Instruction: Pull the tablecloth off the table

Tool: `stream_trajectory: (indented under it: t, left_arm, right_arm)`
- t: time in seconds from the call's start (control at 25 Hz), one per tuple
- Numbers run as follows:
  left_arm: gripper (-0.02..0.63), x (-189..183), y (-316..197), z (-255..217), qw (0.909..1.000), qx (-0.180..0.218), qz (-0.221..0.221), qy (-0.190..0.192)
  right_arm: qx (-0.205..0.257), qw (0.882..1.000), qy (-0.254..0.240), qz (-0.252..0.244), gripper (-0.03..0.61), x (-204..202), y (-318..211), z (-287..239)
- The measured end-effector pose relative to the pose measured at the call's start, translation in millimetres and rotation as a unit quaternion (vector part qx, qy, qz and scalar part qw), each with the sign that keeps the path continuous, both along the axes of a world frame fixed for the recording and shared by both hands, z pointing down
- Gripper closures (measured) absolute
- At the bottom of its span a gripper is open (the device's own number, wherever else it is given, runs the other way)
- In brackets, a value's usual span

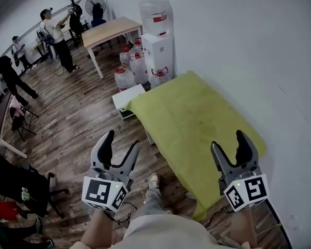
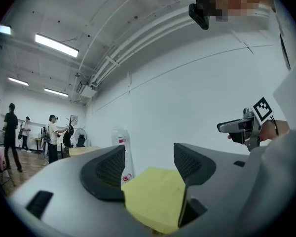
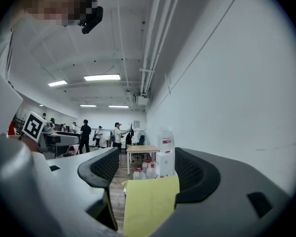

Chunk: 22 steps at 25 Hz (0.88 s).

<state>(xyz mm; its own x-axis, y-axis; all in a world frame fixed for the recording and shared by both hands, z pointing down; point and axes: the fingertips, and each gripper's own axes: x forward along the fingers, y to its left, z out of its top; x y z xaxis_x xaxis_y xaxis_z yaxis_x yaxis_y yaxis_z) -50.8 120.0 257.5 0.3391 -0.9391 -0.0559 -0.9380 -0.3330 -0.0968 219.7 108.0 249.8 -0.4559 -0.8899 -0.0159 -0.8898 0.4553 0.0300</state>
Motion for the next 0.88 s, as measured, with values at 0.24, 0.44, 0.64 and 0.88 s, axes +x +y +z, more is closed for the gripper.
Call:
stream_trajectory:
  t: [0.24,0.44,0.64,0.88]
  left_arm:
    - [0.307,-9,-64,21,0.9997,-0.018,0.011,-0.012]
    - [0.307,-15,-140,37,0.9987,-0.039,0.028,-0.020]
    - [0.306,-25,-217,60,0.9959,-0.071,0.050,-0.027]
    - [0.292,-30,-315,109,0.9880,-0.125,0.083,-0.036]
  right_arm:
    - [-0.010,1.000,0.018,0.000,0.219,-15,-61,13]
    - [-0.031,0.999,0.021,0.012,0.219,-25,-137,29]
    - [-0.083,0.996,0.002,0.027,0.212,-38,-216,66]
    - [-0.125,0.991,0.021,0.045,0.202,-52,-321,114]
